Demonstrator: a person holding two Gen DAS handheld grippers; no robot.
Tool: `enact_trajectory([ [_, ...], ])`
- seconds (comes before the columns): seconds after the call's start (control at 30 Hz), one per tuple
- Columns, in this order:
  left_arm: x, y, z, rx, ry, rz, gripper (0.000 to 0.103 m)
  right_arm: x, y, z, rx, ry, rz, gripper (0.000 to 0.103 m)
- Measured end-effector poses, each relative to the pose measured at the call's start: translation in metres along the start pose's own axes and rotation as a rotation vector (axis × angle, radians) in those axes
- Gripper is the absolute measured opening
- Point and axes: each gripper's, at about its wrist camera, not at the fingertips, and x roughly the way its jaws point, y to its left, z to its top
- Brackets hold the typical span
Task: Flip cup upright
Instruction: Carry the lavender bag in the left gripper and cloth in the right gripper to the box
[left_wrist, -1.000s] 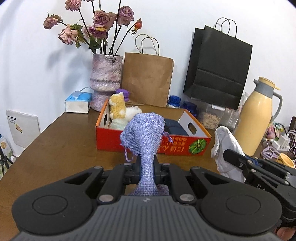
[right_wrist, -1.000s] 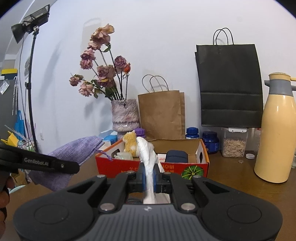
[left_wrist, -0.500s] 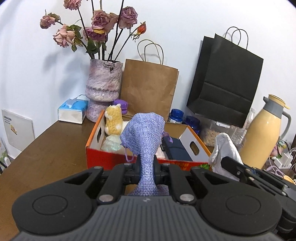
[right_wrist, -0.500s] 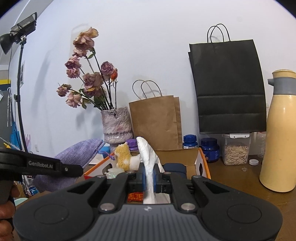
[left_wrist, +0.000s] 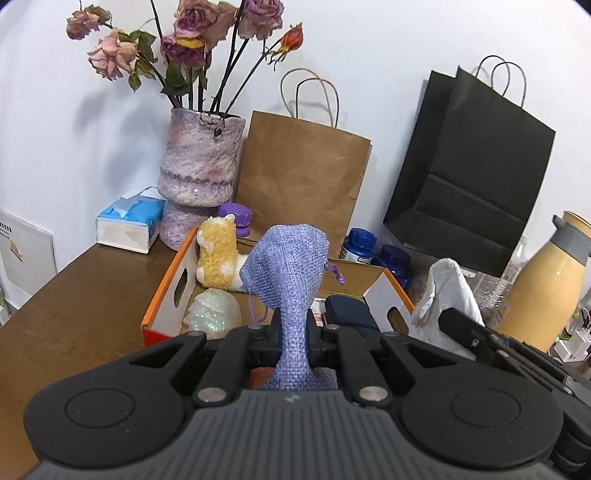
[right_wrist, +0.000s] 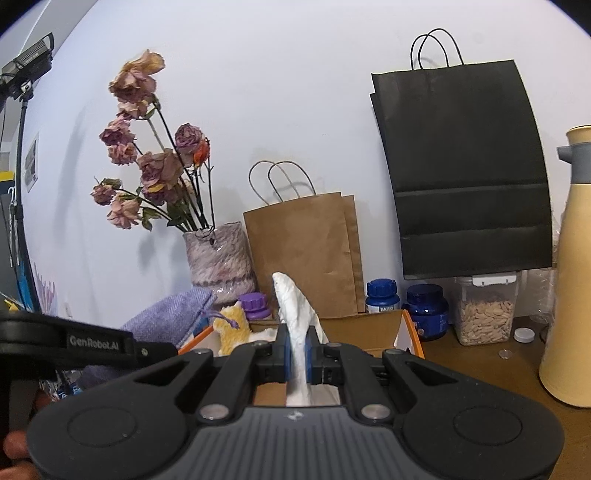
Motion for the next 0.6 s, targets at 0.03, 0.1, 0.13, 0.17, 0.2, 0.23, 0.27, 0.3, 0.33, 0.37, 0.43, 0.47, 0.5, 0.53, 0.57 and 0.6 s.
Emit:
enact_trajectory([
  [0.03,0.005,0.0,0.002,-0.002,0.002,0.002,0.01,0.004,-0.001,0.001,0.001,-0.001,0.001,0.007],
  [0.1,0.014,0.0,0.005,-0.003,0.003,0.006,0.01,0.015,-0.003,0.005,0.003,0.002,0.007,0.007],
  [0.13,0.019,0.0,0.007,-0.004,0.004,0.009,0.01,0.019,-0.004,0.005,0.004,0.003,0.01,0.007],
  [0.17,0.023,0.0,0.008,-0.004,0.005,0.013,0.01,0.025,-0.004,0.007,0.003,0.006,0.014,0.007],
  [0.2,0.028,0.001,0.01,-0.005,0.007,0.016,0.01,0.03,-0.005,0.008,0.002,0.01,0.016,0.007],
  [0.23,0.033,0.001,0.011,-0.005,0.009,0.021,0.01,0.035,-0.006,0.009,0.001,0.012,0.018,0.007],
  [0.27,0.038,0.001,0.012,-0.007,0.012,0.026,0.01,0.04,-0.006,0.009,0.001,0.016,0.02,0.007],
  [0.3,0.042,0.002,0.013,-0.008,0.014,0.031,0.01,0.046,-0.007,0.01,0.001,0.02,0.021,0.007],
  [0.33,0.046,0.003,0.014,-0.01,0.017,0.036,0.01,0.051,-0.008,0.011,0.0,0.025,0.022,0.007],
  [0.37,0.05,0.004,0.015,-0.012,0.019,0.04,0.01,0.055,-0.009,0.012,-0.001,0.028,0.021,0.007],
  [0.43,0.058,0.007,0.018,-0.015,0.023,0.047,0.01,0.063,-0.011,0.014,-0.001,0.036,0.017,0.007],
  [0.47,0.062,0.008,0.019,-0.015,0.023,0.05,0.01,0.067,-0.012,0.015,-0.002,0.041,0.016,0.007],
  [0.5,0.065,0.008,0.021,-0.016,0.024,0.054,0.01,0.07,-0.013,0.016,-0.004,0.045,0.013,0.007],
  [0.53,0.068,0.009,0.022,-0.016,0.025,0.057,0.01,0.074,-0.014,0.016,-0.007,0.049,0.008,0.007],
  [0.57,0.071,0.009,0.022,-0.016,0.027,0.06,0.01,0.076,-0.014,0.017,-0.009,0.051,0.004,0.007],
  [0.6,0.075,0.01,0.023,-0.017,0.028,0.064,0.01,0.08,-0.015,0.017,-0.012,0.054,-0.002,0.007],
])
